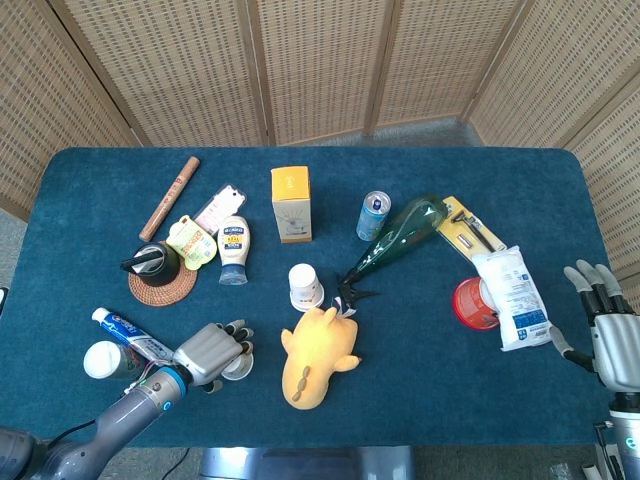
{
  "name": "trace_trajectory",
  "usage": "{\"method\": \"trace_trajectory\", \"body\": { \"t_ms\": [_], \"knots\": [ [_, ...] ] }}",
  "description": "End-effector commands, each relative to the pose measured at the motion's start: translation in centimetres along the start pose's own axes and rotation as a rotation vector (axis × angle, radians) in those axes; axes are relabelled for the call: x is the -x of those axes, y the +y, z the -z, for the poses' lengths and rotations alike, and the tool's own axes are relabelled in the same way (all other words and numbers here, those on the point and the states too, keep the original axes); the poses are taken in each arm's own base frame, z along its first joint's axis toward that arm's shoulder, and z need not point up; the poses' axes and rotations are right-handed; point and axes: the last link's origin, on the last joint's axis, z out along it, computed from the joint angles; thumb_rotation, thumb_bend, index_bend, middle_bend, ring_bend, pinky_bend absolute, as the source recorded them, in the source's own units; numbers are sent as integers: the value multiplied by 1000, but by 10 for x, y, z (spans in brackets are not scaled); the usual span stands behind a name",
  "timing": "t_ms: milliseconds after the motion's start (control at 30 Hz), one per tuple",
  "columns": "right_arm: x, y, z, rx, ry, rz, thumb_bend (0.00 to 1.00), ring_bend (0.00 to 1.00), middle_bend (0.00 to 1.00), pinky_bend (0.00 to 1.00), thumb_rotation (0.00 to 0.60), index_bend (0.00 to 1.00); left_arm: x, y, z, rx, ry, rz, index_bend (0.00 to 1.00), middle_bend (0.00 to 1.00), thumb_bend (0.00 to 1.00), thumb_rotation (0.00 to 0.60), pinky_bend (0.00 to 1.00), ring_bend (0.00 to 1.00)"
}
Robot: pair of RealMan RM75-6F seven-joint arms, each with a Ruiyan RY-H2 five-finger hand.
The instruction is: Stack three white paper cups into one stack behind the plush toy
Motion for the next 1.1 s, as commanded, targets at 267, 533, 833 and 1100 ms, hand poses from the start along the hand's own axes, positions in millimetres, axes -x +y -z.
{"method": "trace_trajectory", "body": {
  "t_ms": [267,533,833,1100],
  "knots": [
    [0,0,0,0,-1,0,335,0,0,365,600,106,1,4,-10,-28,30,-32,426,362,312,600,520,309],
    [1,1,0,1,-5,0,334,0,0,365,600,105,-7,-1,-9,-68,63,-8,453,384,314,600,566,351],
    [2,0,0,0,-9,2,335,0,0,365,600,105,-42,-15,-2,-100,170,118,470,395,314,600,578,367],
    [3,-2,1,-5,-13,2,335,0,0,365,600,104,-88,-30,-4,-142,313,269,478,403,314,600,580,374]
  ]
}}
